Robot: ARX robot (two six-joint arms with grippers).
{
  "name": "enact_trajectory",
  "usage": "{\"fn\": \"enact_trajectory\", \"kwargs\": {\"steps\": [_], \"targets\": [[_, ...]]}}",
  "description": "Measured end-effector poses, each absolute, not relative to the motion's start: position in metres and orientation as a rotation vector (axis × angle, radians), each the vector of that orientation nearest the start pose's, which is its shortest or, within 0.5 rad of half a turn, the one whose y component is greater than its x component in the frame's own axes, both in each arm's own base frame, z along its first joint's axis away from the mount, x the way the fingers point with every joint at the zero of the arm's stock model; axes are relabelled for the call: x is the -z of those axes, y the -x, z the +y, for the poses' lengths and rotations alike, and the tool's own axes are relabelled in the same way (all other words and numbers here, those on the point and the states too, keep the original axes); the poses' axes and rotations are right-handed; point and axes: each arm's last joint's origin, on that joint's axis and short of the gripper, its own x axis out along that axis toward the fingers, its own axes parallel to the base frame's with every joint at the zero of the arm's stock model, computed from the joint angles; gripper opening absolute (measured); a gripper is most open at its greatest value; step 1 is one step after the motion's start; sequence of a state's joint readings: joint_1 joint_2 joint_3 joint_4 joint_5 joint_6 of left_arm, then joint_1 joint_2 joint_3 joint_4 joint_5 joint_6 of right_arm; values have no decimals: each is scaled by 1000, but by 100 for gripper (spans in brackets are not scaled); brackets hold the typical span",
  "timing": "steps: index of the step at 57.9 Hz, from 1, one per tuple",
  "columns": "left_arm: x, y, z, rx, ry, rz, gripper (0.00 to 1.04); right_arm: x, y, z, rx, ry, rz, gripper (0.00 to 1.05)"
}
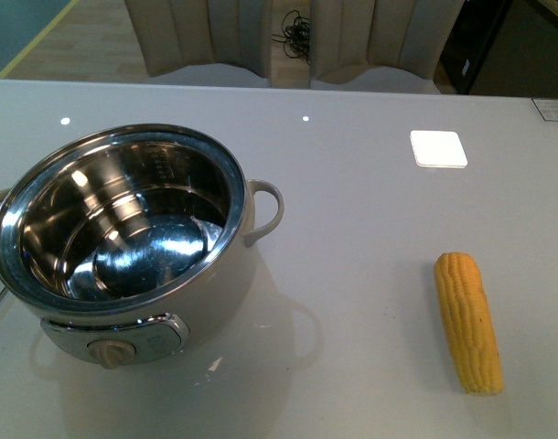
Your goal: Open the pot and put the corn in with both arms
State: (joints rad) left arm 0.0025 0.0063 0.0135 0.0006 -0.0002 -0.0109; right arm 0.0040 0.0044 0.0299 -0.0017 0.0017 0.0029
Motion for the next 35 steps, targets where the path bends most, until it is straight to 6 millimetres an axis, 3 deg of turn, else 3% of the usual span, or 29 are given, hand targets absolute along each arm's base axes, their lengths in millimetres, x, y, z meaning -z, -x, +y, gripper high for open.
{"fn": "enact_trajectory", "kwargs": {"steps": [13, 21, 29, 35], "targets": [[-168, -97, 0, -3, 10, -8, 99, -173, -96, 0, -2, -3, -24, 96], [-168, -97, 0, -3, 8, -8, 98, -173, -96, 0, -2, -3, -24, 96], [-168, -97, 0, -3, 8, -9, 98, -166, -105, 5, 9, -102, 507, 96], [-168, -97, 0, -3, 8, -8, 98, -156, -121, 12, 0, -137, 668, 96]]}}
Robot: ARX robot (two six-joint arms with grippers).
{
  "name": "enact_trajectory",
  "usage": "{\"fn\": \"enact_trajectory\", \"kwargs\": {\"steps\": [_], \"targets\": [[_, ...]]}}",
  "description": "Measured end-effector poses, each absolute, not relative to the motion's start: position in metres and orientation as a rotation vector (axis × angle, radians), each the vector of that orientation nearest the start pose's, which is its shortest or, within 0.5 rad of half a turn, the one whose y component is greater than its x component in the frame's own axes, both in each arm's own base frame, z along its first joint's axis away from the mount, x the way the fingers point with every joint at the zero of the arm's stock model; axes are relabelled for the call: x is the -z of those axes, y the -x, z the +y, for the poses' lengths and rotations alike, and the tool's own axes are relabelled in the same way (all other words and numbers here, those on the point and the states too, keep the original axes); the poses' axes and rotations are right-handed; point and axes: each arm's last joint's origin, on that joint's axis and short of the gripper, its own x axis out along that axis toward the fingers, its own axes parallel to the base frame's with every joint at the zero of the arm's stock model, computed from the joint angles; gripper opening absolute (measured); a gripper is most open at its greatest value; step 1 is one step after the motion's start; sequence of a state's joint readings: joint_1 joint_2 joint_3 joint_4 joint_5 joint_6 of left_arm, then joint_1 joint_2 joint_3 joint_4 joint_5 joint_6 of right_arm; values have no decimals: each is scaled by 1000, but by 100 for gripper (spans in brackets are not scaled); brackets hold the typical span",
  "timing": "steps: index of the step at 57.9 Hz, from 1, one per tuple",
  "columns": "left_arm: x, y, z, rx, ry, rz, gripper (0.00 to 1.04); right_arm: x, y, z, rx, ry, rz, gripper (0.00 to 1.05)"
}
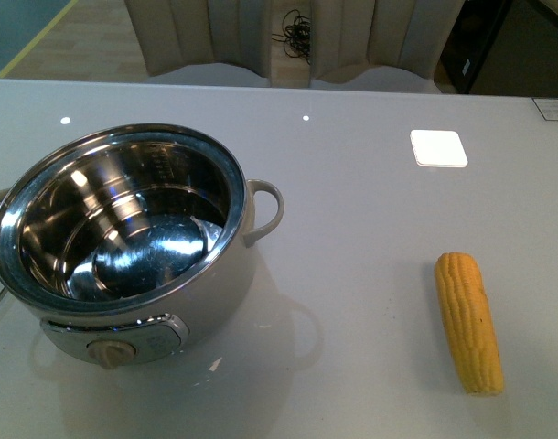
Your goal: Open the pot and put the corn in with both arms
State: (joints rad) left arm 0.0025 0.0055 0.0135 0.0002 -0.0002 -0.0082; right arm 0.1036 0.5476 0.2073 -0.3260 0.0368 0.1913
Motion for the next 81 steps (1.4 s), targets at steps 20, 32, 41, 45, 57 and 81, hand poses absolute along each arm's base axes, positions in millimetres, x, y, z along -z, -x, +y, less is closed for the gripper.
{"fn": "enact_trajectory", "kwargs": {"steps": [20, 32, 41, 45, 57, 81], "targets": [[-168, -97, 0, -3, 8, -8, 98, -105, -214, 33, 110, -59, 819, 96], [-168, -97, 0, -3, 8, -8, 98, -72, -256, 44, 79, 4, 925, 96], [-168, -97, 0, -3, 8, -8, 98, -48, -271, 48, 50, 25, 1004, 96], [-168, -97, 0, -3, 8, -8, 98, -40, -276, 50, 34, 22, 1035, 96], [-168, -97, 0, -3, 8, -8, 98, -22, -288, 51, 22, 23, 1086, 96], [-168, -97, 0, -3, 8, -8, 98, 12, -293, 54, 8, 65, 1189, 81]]}}
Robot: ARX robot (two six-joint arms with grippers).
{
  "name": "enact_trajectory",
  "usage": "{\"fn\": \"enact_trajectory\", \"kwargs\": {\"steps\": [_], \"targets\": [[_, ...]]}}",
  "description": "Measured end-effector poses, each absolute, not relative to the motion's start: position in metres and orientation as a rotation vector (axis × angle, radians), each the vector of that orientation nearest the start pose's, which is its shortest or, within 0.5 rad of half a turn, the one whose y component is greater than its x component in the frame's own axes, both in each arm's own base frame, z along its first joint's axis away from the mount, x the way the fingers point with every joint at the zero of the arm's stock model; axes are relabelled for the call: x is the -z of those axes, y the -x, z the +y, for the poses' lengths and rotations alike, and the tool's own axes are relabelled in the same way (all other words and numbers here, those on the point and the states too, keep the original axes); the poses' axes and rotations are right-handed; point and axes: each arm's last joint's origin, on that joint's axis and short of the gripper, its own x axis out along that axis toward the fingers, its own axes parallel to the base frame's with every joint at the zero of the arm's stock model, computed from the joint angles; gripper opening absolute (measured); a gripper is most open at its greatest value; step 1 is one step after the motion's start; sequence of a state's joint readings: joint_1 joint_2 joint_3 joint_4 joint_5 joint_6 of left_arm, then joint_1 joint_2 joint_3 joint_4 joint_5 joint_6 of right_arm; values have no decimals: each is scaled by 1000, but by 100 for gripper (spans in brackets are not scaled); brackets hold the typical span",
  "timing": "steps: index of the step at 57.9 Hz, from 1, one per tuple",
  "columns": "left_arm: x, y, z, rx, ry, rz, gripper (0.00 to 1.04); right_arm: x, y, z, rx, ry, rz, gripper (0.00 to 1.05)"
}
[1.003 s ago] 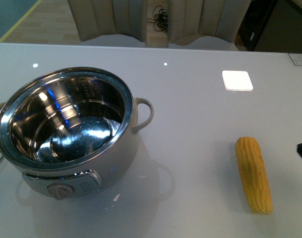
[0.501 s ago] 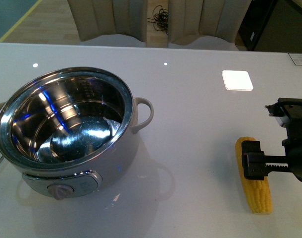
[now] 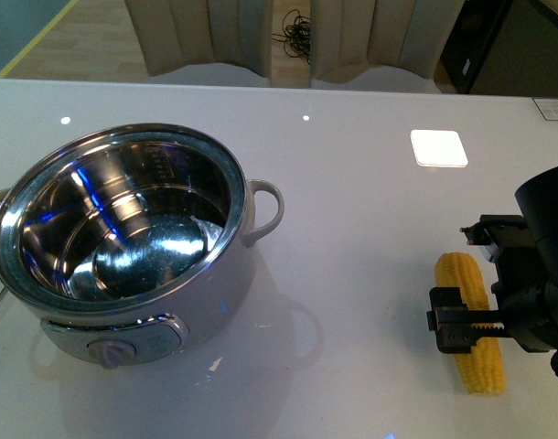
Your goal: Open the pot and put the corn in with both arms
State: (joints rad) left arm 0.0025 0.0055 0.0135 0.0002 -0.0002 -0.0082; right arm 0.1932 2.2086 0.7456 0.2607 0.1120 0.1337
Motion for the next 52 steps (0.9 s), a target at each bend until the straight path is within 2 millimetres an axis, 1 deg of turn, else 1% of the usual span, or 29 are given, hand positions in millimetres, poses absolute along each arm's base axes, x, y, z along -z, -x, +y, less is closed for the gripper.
{"fn": "enact_trajectory", "kwargs": {"steps": [14, 18, 22, 24, 30, 38, 48, 52], "targets": [[-168, -97, 0, -3, 8, -8, 98, 14, -292, 57, -10, 87, 1197, 45], [-168, -97, 0, -3, 8, -8, 98, 14, -291, 57, -12, 89, 1195, 39], [-168, -97, 0, -3, 8, -8, 98, 7, -287, 56, -28, 76, 1181, 31], [-168, -97, 0, -3, 8, -8, 98, 2, -285, 57, -45, 60, 1172, 29], [-168, -97, 0, -3, 8, -8, 98, -29, -286, 61, -123, -55, 1102, 23], [-168, -97, 0, -3, 8, -8, 98, -61, -291, 72, -211, -133, 1034, 23], [-168, -97, 0, -3, 8, -8, 98, -85, -299, 87, -275, -184, 1000, 22], [-168, -97, 0, -3, 8, -8, 98, -100, -306, 99, -306, -208, 976, 22]]}}
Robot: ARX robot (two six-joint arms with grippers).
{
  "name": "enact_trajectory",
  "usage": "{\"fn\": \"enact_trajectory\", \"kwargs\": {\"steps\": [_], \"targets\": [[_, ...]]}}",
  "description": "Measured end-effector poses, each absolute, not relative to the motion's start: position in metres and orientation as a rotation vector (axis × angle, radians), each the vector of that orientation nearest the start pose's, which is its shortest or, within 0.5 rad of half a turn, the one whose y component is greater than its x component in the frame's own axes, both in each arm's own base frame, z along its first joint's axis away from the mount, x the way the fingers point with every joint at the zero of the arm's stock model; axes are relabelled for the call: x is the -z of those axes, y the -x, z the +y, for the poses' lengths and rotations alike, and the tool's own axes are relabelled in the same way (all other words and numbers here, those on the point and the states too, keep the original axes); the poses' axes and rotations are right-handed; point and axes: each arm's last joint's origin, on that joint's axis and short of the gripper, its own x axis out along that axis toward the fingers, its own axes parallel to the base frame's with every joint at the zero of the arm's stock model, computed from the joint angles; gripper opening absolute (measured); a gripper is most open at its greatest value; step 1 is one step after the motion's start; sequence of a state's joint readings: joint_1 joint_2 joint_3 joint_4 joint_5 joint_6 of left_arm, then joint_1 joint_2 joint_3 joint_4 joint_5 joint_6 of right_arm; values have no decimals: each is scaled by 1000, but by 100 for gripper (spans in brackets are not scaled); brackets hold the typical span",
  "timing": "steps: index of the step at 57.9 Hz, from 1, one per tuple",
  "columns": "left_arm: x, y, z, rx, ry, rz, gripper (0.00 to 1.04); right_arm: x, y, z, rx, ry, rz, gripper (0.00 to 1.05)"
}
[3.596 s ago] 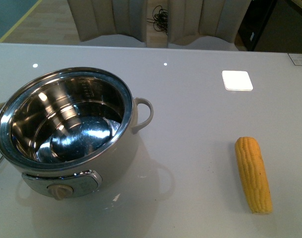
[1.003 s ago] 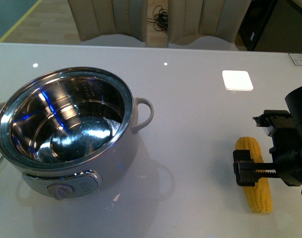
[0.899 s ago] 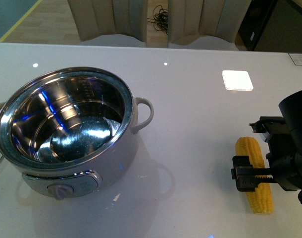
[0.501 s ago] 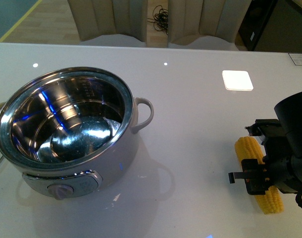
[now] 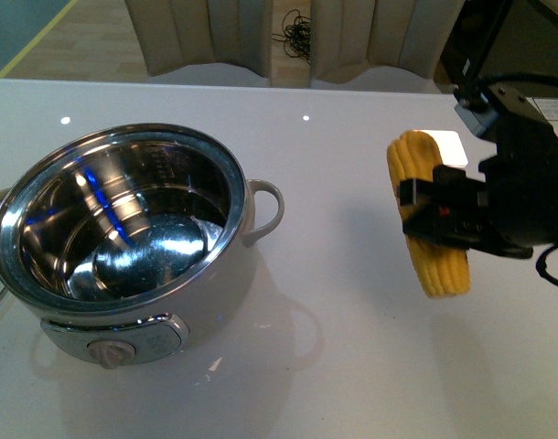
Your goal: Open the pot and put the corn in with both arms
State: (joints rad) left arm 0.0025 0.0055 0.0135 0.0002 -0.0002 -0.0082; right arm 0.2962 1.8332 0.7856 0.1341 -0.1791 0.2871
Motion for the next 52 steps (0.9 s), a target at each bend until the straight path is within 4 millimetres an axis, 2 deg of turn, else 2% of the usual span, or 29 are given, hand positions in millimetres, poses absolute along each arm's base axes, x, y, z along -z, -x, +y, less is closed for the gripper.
{"fn": "enact_trajectory", "kwargs": {"steps": [7, 24, 52], "targets": [[-168, -97, 0, -3, 8, -8, 98, -120, -315, 117, -361, -236, 940, 21], [-168, -97, 0, -3, 8, -8, 98, -149, -328, 159, -467, -335, 914, 20], [-168, -97, 0, -3, 8, -8, 98, -152, -346, 219, -551, -443, 981, 20]]}}
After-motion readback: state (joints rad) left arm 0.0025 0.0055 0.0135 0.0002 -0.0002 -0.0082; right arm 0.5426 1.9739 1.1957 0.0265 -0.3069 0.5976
